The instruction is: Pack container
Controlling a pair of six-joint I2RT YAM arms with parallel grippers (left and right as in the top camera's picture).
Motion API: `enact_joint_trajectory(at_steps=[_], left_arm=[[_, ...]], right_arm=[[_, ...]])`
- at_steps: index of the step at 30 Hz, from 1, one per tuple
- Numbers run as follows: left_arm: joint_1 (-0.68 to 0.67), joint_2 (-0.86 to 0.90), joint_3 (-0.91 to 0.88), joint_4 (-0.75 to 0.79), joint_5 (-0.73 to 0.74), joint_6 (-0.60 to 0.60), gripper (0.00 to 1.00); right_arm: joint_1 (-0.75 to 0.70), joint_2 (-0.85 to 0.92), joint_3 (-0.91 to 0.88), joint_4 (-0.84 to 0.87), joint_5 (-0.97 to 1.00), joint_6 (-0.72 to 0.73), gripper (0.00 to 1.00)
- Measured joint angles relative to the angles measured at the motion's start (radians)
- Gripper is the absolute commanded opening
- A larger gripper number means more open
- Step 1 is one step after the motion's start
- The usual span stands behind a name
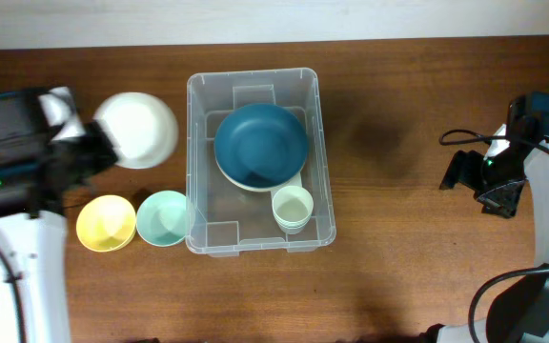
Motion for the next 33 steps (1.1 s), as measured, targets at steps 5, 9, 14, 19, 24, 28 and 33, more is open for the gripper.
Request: enact_joint_trajectory(at_steps=[5, 9, 14, 19, 24, 28, 33], left_arm=[[-0.303, 0.02, 0.0, -0.107, -0.063, 0.004, 0.01], [-0.47, 0.085, 0.0, -0.171, -0.119, 0.005, 0.0], [-0.536, 0.185, -0.035, -0.183, -0.171, 0.007, 0.0], [-0.536, 0.217, -0.093, -0.167, -0.206, 0.008, 0.01], [-0.536, 0.217, -0.12, -0.162, -0.221, 0.008, 0.0], [-0.536, 0.217, -0.151, -0.151, -0.233, 0.008, 0.01], [-0.534, 0.218, -0.173, -0.137, -0.237, 0.009, 0.31]], right_arm=[[0.0, 0.0, 0.0, 0.0, 0.0, 0.001, 0.84], [0.0, 0.0, 0.0, 0.0, 0.0, 0.0, 0.84], [0.0, 0.0, 0.0, -0.001, 0.0, 0.0, 0.84], [0.0, 0.0, 0.0, -0.001, 0.0, 0.0, 0.84], [0.0, 0.0, 0.0, -0.001, 0.0, 0.0, 0.84], [0.0, 0.0, 0.0, -0.002, 0.0, 0.0, 0.84], [0.0, 0.0, 0.0, -0.002, 0.0, 0.0, 0.84]])
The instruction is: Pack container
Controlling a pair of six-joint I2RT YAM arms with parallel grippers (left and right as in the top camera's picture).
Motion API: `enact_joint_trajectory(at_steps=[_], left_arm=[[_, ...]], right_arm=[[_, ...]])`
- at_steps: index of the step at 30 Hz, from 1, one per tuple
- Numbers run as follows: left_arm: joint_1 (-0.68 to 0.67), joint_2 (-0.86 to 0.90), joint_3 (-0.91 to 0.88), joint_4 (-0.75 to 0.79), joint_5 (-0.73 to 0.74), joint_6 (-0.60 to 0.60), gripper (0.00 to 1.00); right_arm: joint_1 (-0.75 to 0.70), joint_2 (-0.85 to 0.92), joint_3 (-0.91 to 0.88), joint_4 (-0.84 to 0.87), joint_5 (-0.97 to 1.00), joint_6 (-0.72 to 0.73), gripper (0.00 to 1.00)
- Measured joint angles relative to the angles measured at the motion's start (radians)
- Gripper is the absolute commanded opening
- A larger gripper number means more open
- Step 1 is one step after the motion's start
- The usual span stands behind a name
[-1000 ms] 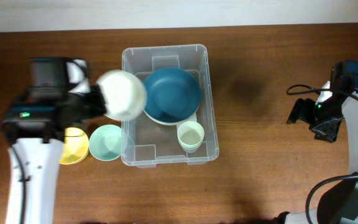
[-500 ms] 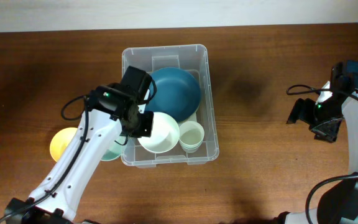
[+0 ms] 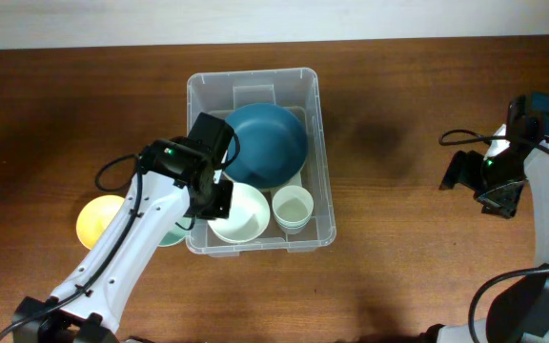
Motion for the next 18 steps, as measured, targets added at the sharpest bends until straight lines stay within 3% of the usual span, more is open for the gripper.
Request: enact_joint_trajectory(at_steps=[3, 11, 15, 18], left_arm=[[0.0, 0.0, 0.0, 0.003, -0.003, 0.007, 0.41], [0.027, -0.003, 0.018, -0.007, -0.002, 0.01, 0.44], [0.144, -0.06, 0.096, -0.015, -0.029, 0.011, 0.53], [0.311, -0.164, 0.127, -0.014, -0.053, 0.012, 0.6]], right_arm=[[0.0, 0.0, 0.0, 0.0, 0.0, 0.0, 0.84], [0.0, 0.0, 0.0, 0.0, 0.0, 0.0, 0.84], [0.0, 0.0, 0.0, -0.002, 0.0, 0.0, 0.85], [0.0, 0.0, 0.0, -0.002, 0.0, 0.0, 0.84]])
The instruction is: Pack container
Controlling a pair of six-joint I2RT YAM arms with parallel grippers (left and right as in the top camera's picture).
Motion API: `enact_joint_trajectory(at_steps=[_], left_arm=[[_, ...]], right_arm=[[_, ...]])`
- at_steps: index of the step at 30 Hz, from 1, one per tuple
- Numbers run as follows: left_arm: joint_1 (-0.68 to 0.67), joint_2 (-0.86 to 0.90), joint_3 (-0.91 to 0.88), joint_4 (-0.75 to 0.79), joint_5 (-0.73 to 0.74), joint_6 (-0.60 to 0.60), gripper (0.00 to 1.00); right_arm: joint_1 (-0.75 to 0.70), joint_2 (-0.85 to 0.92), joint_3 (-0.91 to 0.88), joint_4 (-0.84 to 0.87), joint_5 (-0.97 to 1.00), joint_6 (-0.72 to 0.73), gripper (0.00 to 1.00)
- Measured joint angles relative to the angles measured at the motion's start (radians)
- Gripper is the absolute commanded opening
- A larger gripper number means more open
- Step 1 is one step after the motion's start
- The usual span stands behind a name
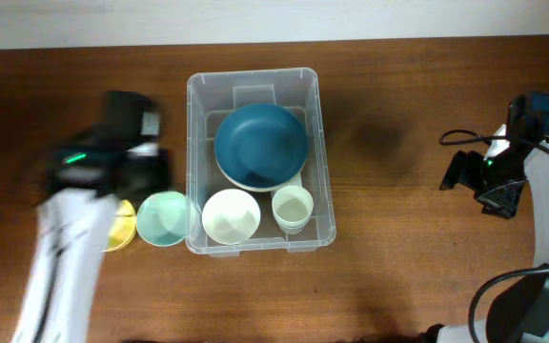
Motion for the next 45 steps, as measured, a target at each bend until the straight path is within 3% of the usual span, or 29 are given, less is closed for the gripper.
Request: enact_joint_trajectory(at_steps=[5, 8, 10, 15, 20, 22, 31, 45], left_arm=[[0.322, -0.103, 0.003, 0.0, -0.013, -0.002, 0.63], [0.481, -0.095, -0.085, 0.052, 0.027, -0.002, 0.63], [0.548, -0.071, -0.167, 0.093, 0.053, -0.002, 0.68], [0.659, 0.04, -0.367, 0.244, 0.09, -0.002, 0.68], [0.672, 0.185, -0.431, 0.331, 0.106, -0.002, 0.65], [0.672, 0.251, -0.431, 0.361, 0.111, -0.002, 0.58], [0.672, 0.327, -0.435, 0.426, 0.123, 0.002, 0.01], [0.673, 0.287, -0.429, 0.418, 0.184, 0.001, 0.0]], right_arm=[[0.0, 0.0, 0.0, 0.0, 0.0, 0.0, 0.84], [0.0, 0.0, 0.0, 0.0, 0.0, 0.0, 0.84], [0.0, 0.0, 0.0, 0.0, 0.0, 0.0, 0.84], [0.0, 0.0, 0.0, -0.001, 0.0, 0.0, 0.84], [0.0, 0.0, 0.0, -0.002, 0.0, 0.0, 0.84], [0.0, 0.0, 0.0, -0.002, 0.0, 0.0, 0.84], [0.0, 0.0, 0.0, -0.002, 0.0, 0.001, 0.84], [0.0, 0.0, 0.0, -0.004, 0.0, 0.0, 0.84]])
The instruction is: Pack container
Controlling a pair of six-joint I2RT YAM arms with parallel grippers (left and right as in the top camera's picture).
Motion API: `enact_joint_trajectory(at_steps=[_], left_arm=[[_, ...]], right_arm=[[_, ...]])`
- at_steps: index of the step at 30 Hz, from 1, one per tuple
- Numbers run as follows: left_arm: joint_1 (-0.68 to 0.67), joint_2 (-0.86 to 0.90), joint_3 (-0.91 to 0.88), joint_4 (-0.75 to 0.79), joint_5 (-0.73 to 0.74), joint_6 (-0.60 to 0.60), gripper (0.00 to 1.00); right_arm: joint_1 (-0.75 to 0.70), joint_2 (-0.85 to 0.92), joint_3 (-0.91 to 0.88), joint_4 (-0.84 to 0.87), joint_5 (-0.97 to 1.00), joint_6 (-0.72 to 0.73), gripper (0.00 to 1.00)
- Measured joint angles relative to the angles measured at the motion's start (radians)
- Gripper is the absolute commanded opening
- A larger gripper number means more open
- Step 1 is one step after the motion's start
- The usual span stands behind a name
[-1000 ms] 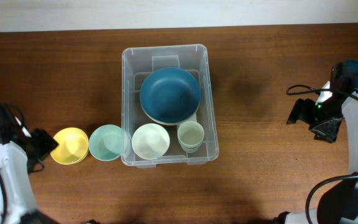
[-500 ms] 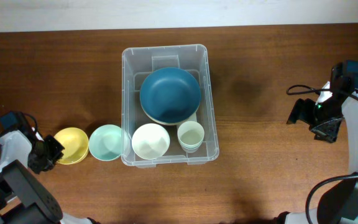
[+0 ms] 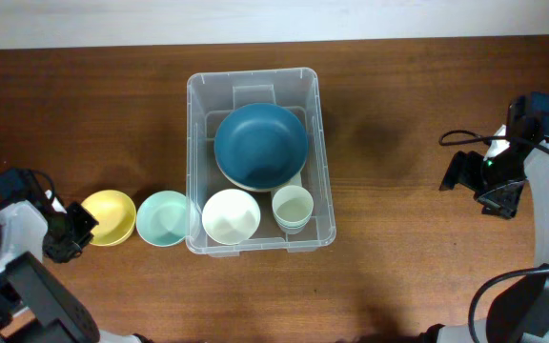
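The clear plastic container stands mid-table. Inside it a large blue bowl rests on a pale plate, with a cream bowl at the front left and stacked pale green cups at the front right. Outside, to its left, sit a mint bowl and a yellow bowl. My left gripper is low at the yellow bowl's left edge; how its jaws stand is unclear. My right gripper hangs far to the right, its jaws not readable.
A white wall strip runs along the table's far edge. The left arm's body fills the lower left corner, and the right arm with its cable occupies the right edge.
My left arm was blurred beside the container's left side, above the yellow bowl. It now sits in the lower left corner, with its gripper next to the yellow bowl. The bowls have not moved.
At first my left gripper held the cream bowl at the far left of the table. Then it was over the container's front left with the bowl. Later the bowl lay in the container and the arm was outside it. Now the arm is at the lower left corner.
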Motion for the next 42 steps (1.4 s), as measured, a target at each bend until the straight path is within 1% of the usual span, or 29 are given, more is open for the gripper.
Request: enact_joint_trajectory(at_steps=[3, 8, 11, 12, 13, 15, 20, 24, 29, 34, 36, 37, 38, 41, 42], left_arm=[[0.0, -0.078, 0.029, -0.059, 0.002, 0.0, 0.0], [-0.031, -0.229, 0.221, -0.213, 0.003, 0.01, 0.0], [-0.144, -0.285, 0.384, -0.306, 0.001, 0.023, 0.0], [-0.216, -0.298, 0.447, -0.337, 0.004, 0.028, 0.0], [-0.255, -0.303, 0.471, -0.346, 0.005, 0.027, 0.0], [-0.375, -0.306, 0.518, -0.359, 0.002, 0.028, 0.0], [-0.674, -0.295, 0.532, -0.398, 0.007, 0.031, 0.0], [-0.803, -0.246, 0.533, -0.478, 0.001, 0.031, 0.01], [-0.885, -0.12, 0.509, -0.5, -0.019, 0.031, 0.01], [-0.889, -0.013, 0.428, -0.494, -0.029, 0.031, 0.01], [-0.889, 0.014, 0.414, -0.491, -0.032, 0.031, 0.09], [-0.889, 0.02, 0.412, -0.489, -0.032, 0.031, 0.27], [-0.889, 0.02, 0.412, -0.487, -0.034, 0.035, 0.35], [-0.889, 0.02, 0.412, -0.476, -0.039, 0.038, 0.46], [-0.889, 0.02, 0.412, -0.474, -0.043, 0.04, 0.47]], right_arm=[[0.0, 0.0, 0.0, 0.0, 0.0, -0.001, 0.84], [0.0, 0.0, 0.0, 0.001, 0.0, 0.0, 0.84], [0.0, 0.0, 0.0, 0.004, 0.0, -0.001, 0.84], [0.0, 0.0, 0.0, 0.003, 0.0, 0.0, 0.84], [0.0, 0.0, 0.0, 0.004, 0.0, 0.0, 0.84], [0.0, 0.0, 0.0, 0.003, 0.0, 0.0, 0.84], [0.0, 0.0, 0.0, 0.003, 0.0, 0.0, 0.84], [0.0, 0.0, 0.0, 0.003, 0.0, 0.0, 0.84], [0.0, 0.0, 0.0, 0.003, 0.0, 0.0, 0.84], [0.0, 0.0, 0.0, 0.004, 0.0, 0.0, 0.85], [0.0, 0.0, 0.0, 0.003, 0.0, 0.0, 0.84], [0.0, 0.0, 0.0, 0.003, 0.0, 0.0, 0.84], [0.0, 0.0, 0.0, 0.003, 0.0, 0.0, 0.84], [0.0, 0.0, 0.0, 0.003, 0.0, 0.0, 0.84], [0.0, 0.0, 0.0, 0.003, 0.0, 0.0, 0.85]])
